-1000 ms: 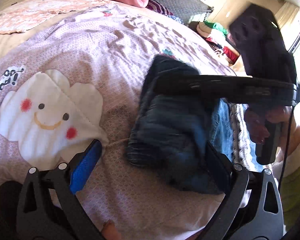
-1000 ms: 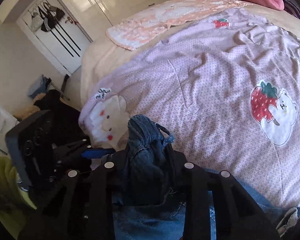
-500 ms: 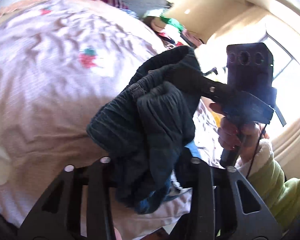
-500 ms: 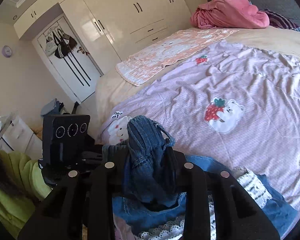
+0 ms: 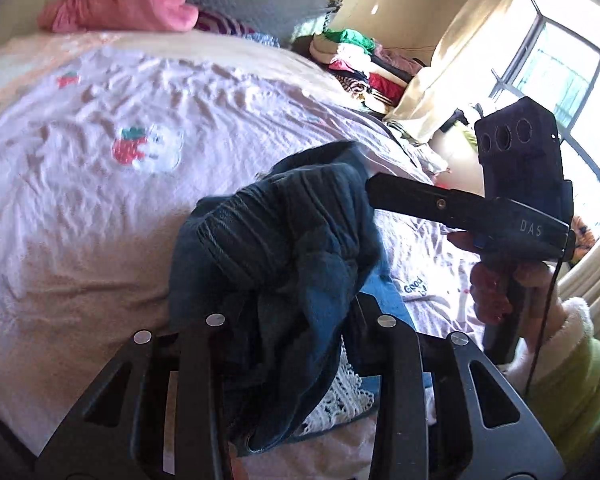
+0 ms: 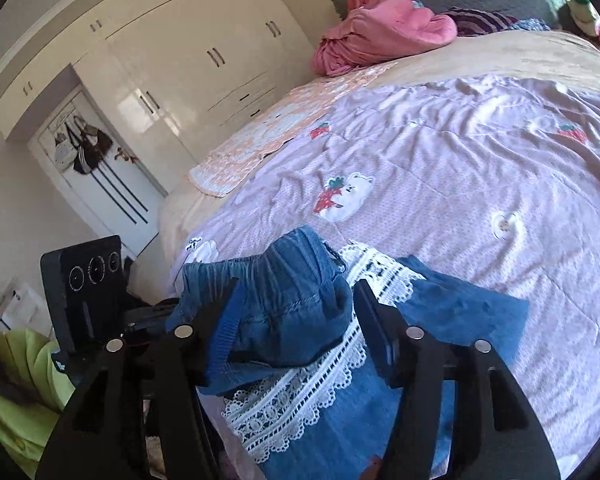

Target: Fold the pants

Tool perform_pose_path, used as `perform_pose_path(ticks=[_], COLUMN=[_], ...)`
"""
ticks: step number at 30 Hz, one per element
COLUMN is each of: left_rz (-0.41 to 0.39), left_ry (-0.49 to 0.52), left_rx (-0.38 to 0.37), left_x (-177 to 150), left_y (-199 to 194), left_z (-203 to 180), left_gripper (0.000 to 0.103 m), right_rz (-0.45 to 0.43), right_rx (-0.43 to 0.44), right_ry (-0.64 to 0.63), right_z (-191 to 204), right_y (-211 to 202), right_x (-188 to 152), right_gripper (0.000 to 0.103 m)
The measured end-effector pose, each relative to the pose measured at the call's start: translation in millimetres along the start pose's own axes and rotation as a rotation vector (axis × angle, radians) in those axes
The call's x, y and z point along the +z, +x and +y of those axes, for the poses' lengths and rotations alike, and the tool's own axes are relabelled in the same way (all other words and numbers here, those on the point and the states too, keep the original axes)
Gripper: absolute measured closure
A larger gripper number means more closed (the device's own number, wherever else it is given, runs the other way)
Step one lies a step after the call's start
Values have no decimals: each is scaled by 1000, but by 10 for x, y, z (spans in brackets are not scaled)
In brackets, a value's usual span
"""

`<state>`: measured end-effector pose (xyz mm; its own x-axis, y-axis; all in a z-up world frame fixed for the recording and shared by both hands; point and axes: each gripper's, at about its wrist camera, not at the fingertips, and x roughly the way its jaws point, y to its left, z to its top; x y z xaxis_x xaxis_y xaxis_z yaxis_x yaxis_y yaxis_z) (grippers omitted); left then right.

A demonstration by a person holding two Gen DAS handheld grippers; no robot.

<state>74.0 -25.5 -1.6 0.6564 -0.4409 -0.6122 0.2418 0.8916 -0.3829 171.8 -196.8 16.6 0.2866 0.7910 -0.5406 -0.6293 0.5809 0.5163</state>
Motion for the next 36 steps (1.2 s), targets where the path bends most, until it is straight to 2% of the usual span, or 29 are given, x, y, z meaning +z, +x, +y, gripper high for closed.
perform_pose_path(ticks=[2,4,5,6,11,14,16,19,21,22,23,24,25,27,31,33,35,36], left_rz=[-4,24,43,57,113,87,46,21,30,45,64,90,118,124,120,131,150,160], left_ry=[52,84,91,99,162,140,139,153,167,188,198,193,184,207,237,246,263,262], left_rx=[21,-18,-55,-79,-167,-185,-154,-12,47,99,139,147,139,159,152,140,137,131], left_x=[-31,-95,-138,-173,-384,-379,-366,-279,-254,-254,-268,-286,-315,-376,-418,-443,-509,-534], left_y=[44,115,138,170,166,15,-115,-165,-135,-73,-10,63,123,154,159,197,229,247], left_z=[-144,-238,-275,-306,-483,-411,-396,-330,-299,-298,-284,-260,-241,-249,-309,-339,-355,-349], left_gripper=[74,62,50,46,38,38,38,38,38,38,38,42,44,44,44,44,44,44], right_rz=[-8,-13,-14,-16,-2,17,25,59,83,92,100,105,101,74,-35,-2,38,55], right_rx=[-49,-99,-114,-118,-114,-107,-106,-136,-149,-148,-139,-146,-160,-154,-134,-180,-188,-200], right_ry=[55,80,100,124,247,257,269,285,312,324,317,290,256,208,120,137,184,203], right_z=[-115,-185,-223,-259,-371,-310,-289,-270,-293,-303,-293,-258,-208,-122,-15,-119,-288,-354], right_y=[-136,-264,-315,-355,-404,-355,-300,-167,-73,-32,17,57,84,67,-165,-163,-143,-140], right_x=[-78,-174,-229,-276,-463,-520,-523,-509,-502,-502,-501,-491,-482,-459,-392,-446,-571,-625], right_gripper=[32,31,31,30,25,21,18,17,17,18,37,56,57,69,70,70,70,65])
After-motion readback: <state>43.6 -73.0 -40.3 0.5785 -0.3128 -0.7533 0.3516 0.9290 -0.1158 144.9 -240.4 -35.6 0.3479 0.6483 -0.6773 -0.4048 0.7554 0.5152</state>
